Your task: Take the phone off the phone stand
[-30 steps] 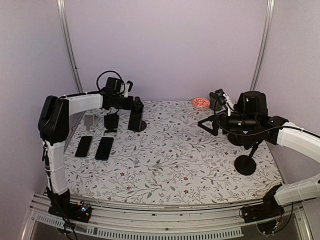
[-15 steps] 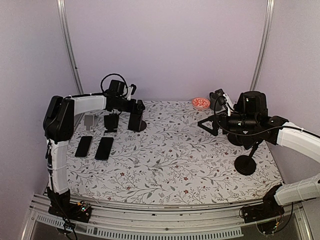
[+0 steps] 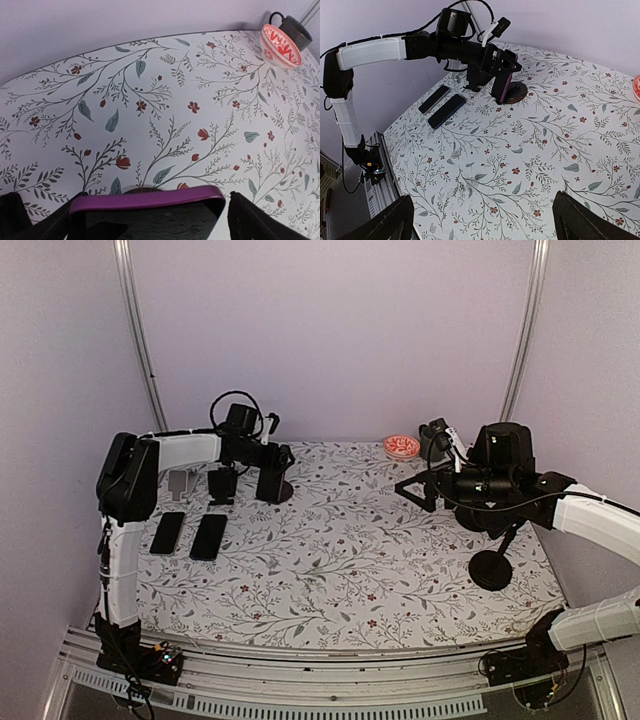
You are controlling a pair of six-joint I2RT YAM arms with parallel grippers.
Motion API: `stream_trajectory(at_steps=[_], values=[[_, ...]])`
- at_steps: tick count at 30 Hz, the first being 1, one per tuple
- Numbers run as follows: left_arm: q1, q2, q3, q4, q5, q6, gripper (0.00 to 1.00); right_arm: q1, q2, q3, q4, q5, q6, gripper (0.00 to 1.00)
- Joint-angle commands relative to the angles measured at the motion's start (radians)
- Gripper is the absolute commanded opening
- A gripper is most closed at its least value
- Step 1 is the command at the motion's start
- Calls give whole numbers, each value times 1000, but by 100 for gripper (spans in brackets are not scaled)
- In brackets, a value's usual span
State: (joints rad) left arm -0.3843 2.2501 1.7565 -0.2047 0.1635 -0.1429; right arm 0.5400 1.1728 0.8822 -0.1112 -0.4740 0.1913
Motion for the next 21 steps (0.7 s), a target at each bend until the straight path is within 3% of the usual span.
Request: stream_trajectory(at_steps=[1, 21], values=[[-9, 9, 22, 0, -14, -13, 94, -6, 4, 1, 20, -4, 3, 99], [-63, -62, 11, -9, -158, -101, 64, -5, -5, 3, 18, -5, -1, 99]])
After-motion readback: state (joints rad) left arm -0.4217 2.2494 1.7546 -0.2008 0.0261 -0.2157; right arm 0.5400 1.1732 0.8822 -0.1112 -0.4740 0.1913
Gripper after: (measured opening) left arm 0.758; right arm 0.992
